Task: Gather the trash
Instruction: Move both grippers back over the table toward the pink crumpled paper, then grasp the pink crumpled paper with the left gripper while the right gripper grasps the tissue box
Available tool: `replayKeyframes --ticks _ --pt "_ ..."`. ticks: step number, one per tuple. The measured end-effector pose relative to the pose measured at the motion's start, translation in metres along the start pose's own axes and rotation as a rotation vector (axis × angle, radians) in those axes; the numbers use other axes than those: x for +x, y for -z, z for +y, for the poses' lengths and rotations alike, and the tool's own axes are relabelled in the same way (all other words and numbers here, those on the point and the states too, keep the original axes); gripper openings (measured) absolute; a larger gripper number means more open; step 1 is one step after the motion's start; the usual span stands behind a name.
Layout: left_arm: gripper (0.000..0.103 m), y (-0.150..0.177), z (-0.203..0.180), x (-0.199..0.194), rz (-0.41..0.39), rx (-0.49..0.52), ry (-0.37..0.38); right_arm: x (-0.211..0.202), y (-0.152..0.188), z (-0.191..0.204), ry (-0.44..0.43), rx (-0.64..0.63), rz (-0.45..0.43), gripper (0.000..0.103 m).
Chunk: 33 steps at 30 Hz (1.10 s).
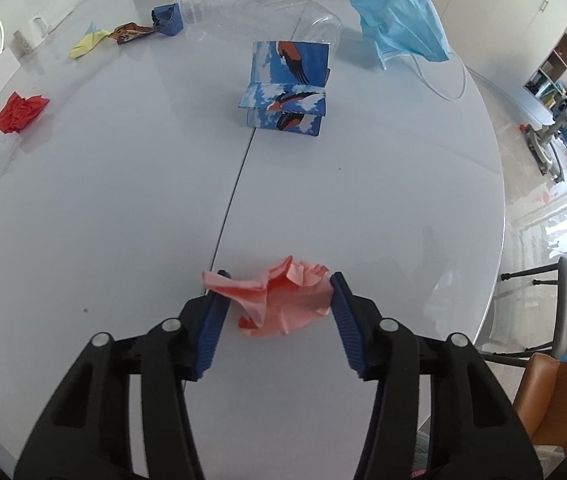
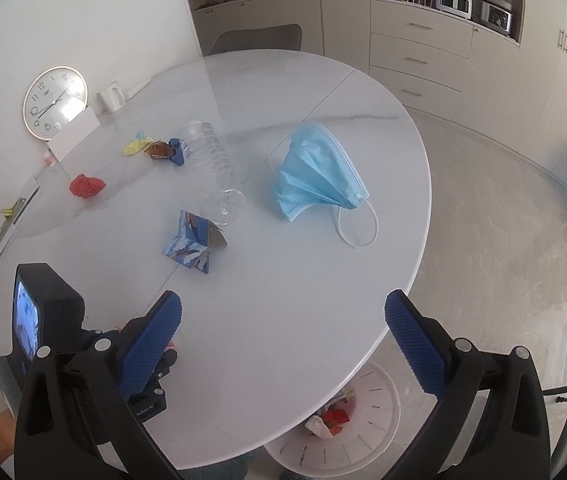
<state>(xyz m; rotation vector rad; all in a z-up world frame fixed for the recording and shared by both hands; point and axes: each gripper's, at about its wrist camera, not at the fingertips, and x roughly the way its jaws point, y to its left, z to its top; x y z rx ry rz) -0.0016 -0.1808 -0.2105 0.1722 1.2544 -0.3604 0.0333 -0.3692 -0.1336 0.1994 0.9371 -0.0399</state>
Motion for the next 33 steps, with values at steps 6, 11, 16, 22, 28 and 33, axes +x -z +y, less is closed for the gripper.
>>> replayKeyframes --ticks 6,11,16,22,28,33 --pt "0.046 -0.01 0.03 -0.017 -0.028 0.022 0.03 0.039 -0.008 0.027 -0.018 0.098 0.055 0.101" --pt "0.046 -0.018 0.074 -0.04 -0.054 0.004 0.024 0.073 -0.021 0.058 0.027 0.18 0.065 0.101" --pt "0.046 -0.023 0.114 -0.051 -0.058 -0.035 0.027 0.106 -0.035 0.086 0.062 0.257 0.065 0.101" --pt "0.046 -0.028 0.135 -0.048 -0.054 -0.057 0.025 0.141 -0.042 0.106 0.123 0.271 0.093 0.101" --pt "0.046 -0.034 0.14 -0.045 -0.059 -0.052 0.033 0.156 -0.042 0.112 0.127 0.251 0.114 0.089" --pt "0.046 -0.038 0.14 -0.043 -0.06 -0.056 0.052 0.152 -0.039 0.107 0.109 0.245 0.113 0.057"
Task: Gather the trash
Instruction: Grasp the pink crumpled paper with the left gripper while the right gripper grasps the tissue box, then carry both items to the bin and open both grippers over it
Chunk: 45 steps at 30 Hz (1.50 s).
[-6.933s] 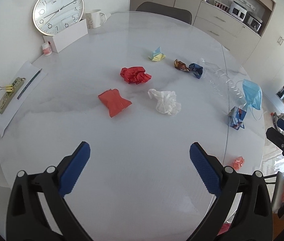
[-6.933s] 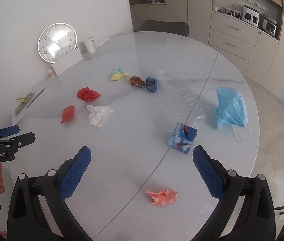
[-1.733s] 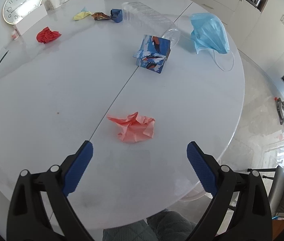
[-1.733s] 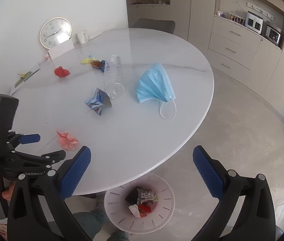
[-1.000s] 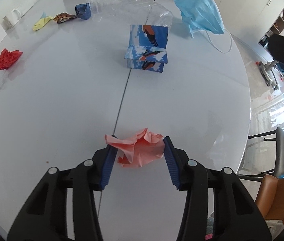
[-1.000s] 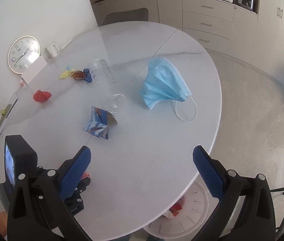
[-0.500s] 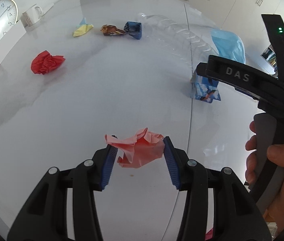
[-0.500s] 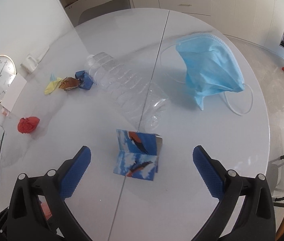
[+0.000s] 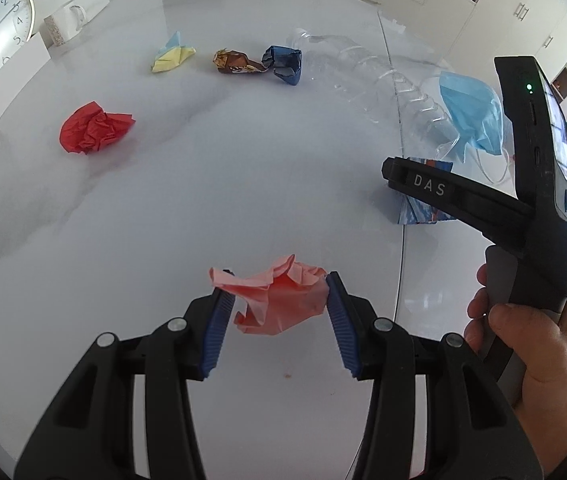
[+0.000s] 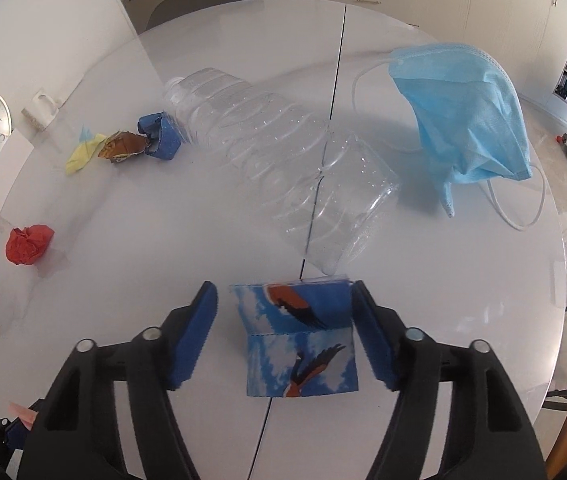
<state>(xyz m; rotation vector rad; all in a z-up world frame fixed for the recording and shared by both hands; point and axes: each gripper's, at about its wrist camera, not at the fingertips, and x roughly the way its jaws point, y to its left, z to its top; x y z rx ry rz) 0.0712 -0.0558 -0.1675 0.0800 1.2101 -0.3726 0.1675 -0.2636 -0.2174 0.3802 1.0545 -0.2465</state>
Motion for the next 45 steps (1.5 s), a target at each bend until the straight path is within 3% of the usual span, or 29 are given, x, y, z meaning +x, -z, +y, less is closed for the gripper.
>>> replayKeyframes --ticks 8,14,20,25,32,39,40,42,45 --pt "0.046 0.003 -0.017 -0.004 -0.007 0.02 0.023 -0.014 0.008 -0.03 -0.072 0.024 0.014 0.052" --pt "0.046 0.006 -0.04 -0.016 -0.024 0.063 0.051 -0.055 0.023 -0.065 -0.124 0.02 -0.009 0.052" --pt "0.046 0.012 -0.08 -0.021 -0.027 0.116 0.104 -0.099 0.039 -0.122 -0.164 0.082 -0.043 0.052" --pt "0.046 0.019 -0.132 -0.028 -0.035 0.201 0.125 -0.135 0.057 -0.172 -0.137 0.062 -0.073 0.052" --pt "0.046 0.041 -0.209 -0.028 -0.018 0.211 0.157 -0.157 0.093 -0.242 -0.102 -0.093 -0.007 0.052" --pt "0.046 0.062 -0.262 -0.024 -0.004 0.162 0.117 -0.115 0.12 -0.279 -0.176 -0.224 0.118 0.053" --pt "0.046 0.065 -0.267 -0.022 0.001 0.157 0.112 -0.109 0.122 -0.28 -0.195 -0.241 0.131 0.055" --pt "0.046 0.07 -0.275 -0.019 0.011 0.142 0.104 -0.099 0.123 -0.282 -0.222 -0.262 0.165 0.074" --pt "0.046 0.079 -0.284 -0.014 0.028 0.123 0.1 -0.099 0.122 -0.286 -0.247 -0.264 0.174 0.09"
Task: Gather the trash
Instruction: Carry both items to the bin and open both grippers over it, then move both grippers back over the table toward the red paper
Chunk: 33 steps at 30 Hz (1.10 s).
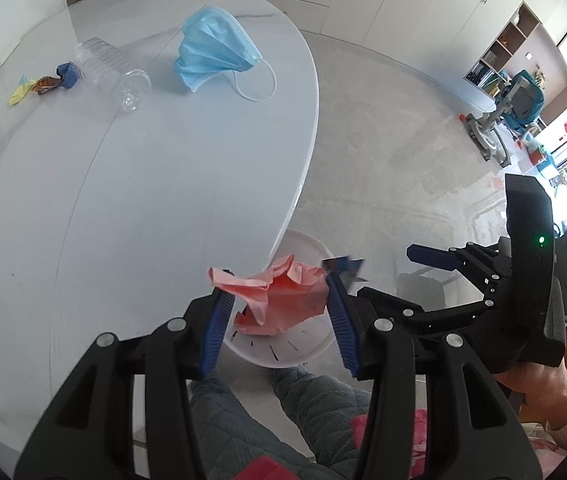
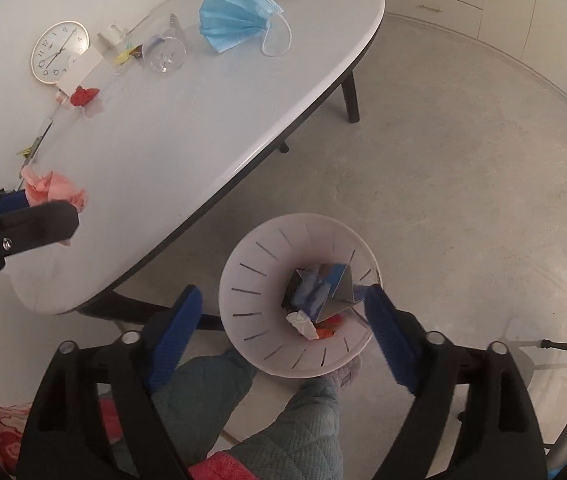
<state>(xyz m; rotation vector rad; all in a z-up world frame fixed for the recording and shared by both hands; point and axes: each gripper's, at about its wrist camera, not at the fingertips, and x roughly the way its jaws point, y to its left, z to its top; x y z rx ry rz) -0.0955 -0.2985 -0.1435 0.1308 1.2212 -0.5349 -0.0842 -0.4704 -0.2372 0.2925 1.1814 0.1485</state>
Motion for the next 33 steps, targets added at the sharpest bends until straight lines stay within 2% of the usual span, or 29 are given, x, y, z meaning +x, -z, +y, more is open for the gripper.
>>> replayKeyframes --ticks 3,11,17,20,21,22,30,33 --pt "0.046 0.006 -0.01 0.004 0.005 -0.003 -0.007 -0.012 -0.001 -0.008 0.008 0.005 -0.016 0.101" --pt "0.046 0.012 -0.026 0.016 0.015 -0.015 -0.001 -0.046 -0.007 -0.038 0.094 0.032 -0.059 0.101" --pt "0.046 0.012 -0.036 0.03 0.04 0.005 0.006 -0.058 -0.009 -0.056 0.108 0.061 -0.083 0.101" --pt "0.057 0.013 -0.042 0.039 0.064 0.024 0.014 -0.06 -0.009 -0.061 0.108 0.073 -0.084 0.101" --pt "0.068 0.013 -0.043 0.041 0.068 0.022 0.009 -0.06 -0.008 -0.062 0.107 0.074 -0.084 0.101" --pt "0.074 0.012 -0.044 0.041 0.063 0.02 0.002 -0.06 -0.007 -0.062 0.107 0.074 -0.083 0.101" --pt "0.09 0.006 -0.047 0.037 0.059 0.018 -0.004 -0.062 -0.007 -0.062 0.11 0.07 -0.085 0.101" --pt "0.09 0.004 -0.045 0.032 0.048 0.004 -0.005 -0.064 -0.009 -0.062 0.11 0.07 -0.096 0.101"
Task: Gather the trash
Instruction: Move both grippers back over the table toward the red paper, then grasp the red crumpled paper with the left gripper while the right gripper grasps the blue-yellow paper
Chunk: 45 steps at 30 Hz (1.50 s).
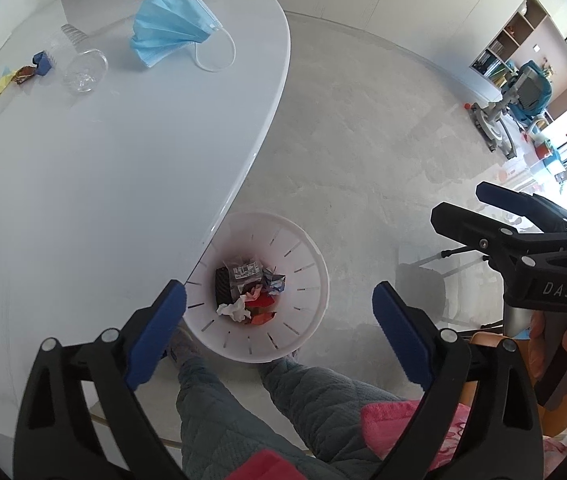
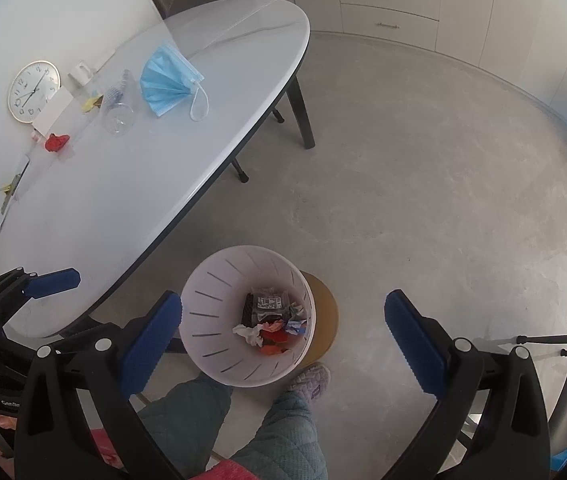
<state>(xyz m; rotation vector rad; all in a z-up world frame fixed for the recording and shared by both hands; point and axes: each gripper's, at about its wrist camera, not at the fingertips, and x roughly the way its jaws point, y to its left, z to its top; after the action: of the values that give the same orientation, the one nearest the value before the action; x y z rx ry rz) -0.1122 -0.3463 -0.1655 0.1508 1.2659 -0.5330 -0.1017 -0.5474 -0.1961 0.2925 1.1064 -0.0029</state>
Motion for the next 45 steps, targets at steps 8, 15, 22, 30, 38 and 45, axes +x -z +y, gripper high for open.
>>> replayKeyframes --ticks 8,15,22,30,38,45 --pt "0.09 -0.01 0.008 -0.025 -0.051 -0.021 -0.064 -0.016 -0.017 0.006 -0.017 -0.006 -0.057 0.101" --pt "0.095 -0.028 0.047 -0.072 -0.157 -0.127 -0.168 -0.041 -0.048 0.031 -0.026 -0.101 -0.148 0.101" --pt "0.095 -0.032 0.124 -0.117 -0.23 -0.323 -0.275 -0.039 -0.086 0.08 -0.1 -0.196 -0.173 0.101" --pt "0.095 -0.032 0.243 -0.141 -0.267 -0.497 -0.373 -0.014 -0.132 0.162 -0.169 -0.285 -0.162 0.101" --pt "0.095 -0.074 0.356 -0.129 -0.272 -0.576 -0.426 0.035 -0.2 0.269 -0.21 -0.357 -0.138 0.101" --pt "0.095 -0.12 0.431 -0.095 -0.273 -0.541 -0.463 0.097 -0.268 0.351 -0.201 -0.405 -0.111 0.101"
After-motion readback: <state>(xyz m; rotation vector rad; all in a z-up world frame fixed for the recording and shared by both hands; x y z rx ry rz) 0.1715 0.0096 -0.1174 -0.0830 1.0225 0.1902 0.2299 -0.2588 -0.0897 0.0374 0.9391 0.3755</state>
